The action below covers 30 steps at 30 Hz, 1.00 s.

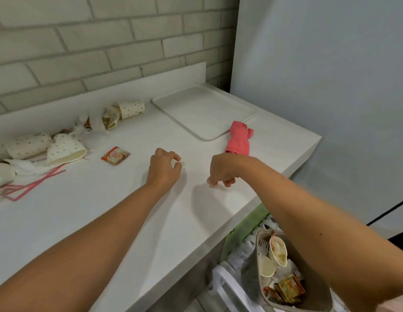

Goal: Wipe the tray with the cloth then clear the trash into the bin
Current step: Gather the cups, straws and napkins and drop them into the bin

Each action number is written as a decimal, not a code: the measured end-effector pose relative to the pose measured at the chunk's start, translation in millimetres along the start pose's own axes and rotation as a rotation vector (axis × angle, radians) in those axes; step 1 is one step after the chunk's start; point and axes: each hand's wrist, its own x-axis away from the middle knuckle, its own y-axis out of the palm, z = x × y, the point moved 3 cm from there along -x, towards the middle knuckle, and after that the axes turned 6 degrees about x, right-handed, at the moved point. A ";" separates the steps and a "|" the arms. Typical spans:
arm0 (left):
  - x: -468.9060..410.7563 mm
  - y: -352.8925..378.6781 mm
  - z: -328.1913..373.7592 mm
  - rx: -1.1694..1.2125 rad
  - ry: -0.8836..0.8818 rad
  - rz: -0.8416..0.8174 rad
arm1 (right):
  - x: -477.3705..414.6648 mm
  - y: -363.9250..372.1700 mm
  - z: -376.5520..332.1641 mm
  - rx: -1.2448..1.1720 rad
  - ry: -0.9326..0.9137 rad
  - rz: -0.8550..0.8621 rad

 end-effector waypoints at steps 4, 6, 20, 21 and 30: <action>-16.4 -31.3 -37.8 -0.161 -0.066 0.040 | -15.1 -14.9 -42.9 0.046 -0.093 0.165; -25.1 -46.4 -54.7 -0.204 -0.092 0.053 | -21.6 -18.4 -63.4 0.067 -0.127 0.171; -63.9 -127.5 -128.9 -0.357 -0.009 0.233 | -119.3 -31.2 -181.4 -0.099 -0.216 0.329; -64.7 -135.7 -134.5 -0.383 -0.007 0.263 | -127.1 -30.8 -188.7 -0.120 -0.210 0.345; -74.1 -171.3 -204.9 -0.426 -0.260 0.107 | -166.4 -27.2 -226.3 -0.029 -0.145 0.473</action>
